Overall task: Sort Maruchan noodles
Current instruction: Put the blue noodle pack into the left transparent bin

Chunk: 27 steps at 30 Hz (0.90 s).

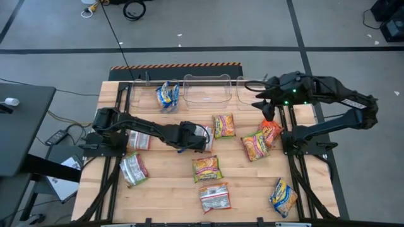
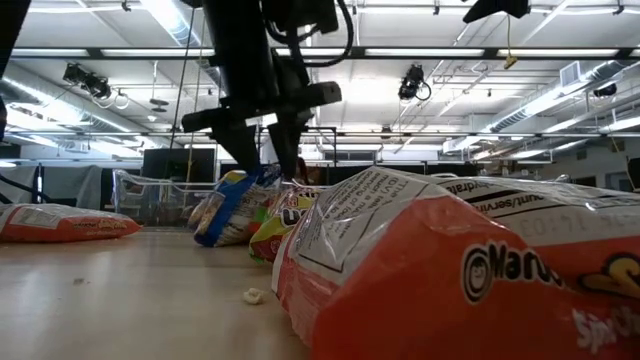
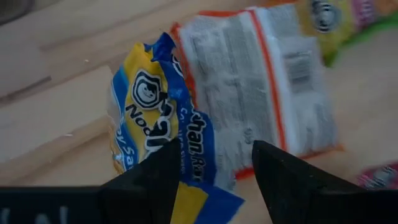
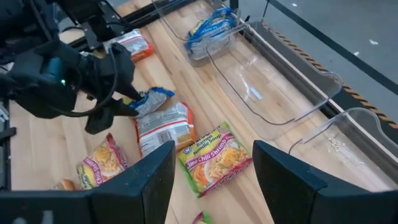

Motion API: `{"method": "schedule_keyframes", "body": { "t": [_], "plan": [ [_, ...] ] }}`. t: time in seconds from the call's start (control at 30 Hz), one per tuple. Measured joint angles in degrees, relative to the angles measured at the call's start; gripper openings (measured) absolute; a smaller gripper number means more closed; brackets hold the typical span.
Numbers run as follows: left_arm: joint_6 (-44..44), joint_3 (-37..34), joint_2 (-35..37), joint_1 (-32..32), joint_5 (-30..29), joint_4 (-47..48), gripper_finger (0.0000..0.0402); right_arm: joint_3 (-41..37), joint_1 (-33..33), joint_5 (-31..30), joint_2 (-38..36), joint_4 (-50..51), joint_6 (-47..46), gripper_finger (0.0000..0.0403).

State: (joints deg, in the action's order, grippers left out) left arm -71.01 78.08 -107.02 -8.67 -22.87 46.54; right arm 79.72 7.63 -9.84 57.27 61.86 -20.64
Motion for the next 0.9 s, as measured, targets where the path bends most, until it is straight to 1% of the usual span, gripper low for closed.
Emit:
{"method": "schedule_keyframes", "body": {
  "t": [0.1, 0.23, 0.33, 0.43, 0.63, 0.73, 0.9],
  "plan": [
    [-0.6, 1.3, 0.3, -0.1, 0.2, 1.3, 0.0201, 0.0, 0.1, -0.1, 1.0, 0.0, -0.6, 0.022],
    [-0.8, 6.6, 0.9, -0.7, -1.3, 10.0, 0.0201, 0.0, 0.1, -1.1, 2.2, 0.0, -0.7, 0.022],
    [-2.2, 7.1, 0.5, -0.8, -3.2, 15.2, 0.0201, 0.0, 0.1, -1.1, 3.1, 0.0, -0.7, 0.022],
    [-2.7, 6.1, 0.4, -0.4, -4.4, 14.4, 0.0201, 0.0, 0.1, -1.2, 3.9, 0.0, -0.8, 0.022],
    [-1.8, 2.6, 0.0, -0.1, -5.0, 5.3, 0.0201, 0.0, 0.1, -1.2, 4.8, 0.0, -0.8, 0.022],
    [-2.0, 1.3, 0.0, -0.1, -6.7, 5.8, 0.0201, 0.0, 0.1, -1.1, 5.0, 0.0, -0.8, 0.022],
    [-3.4, -0.3, 0.1, 0.5, -6.5, 5.3, 0.0201, 0.0, 0.1, -1.1, 5.0, 0.0, -0.8, 0.022]
  ]
}}
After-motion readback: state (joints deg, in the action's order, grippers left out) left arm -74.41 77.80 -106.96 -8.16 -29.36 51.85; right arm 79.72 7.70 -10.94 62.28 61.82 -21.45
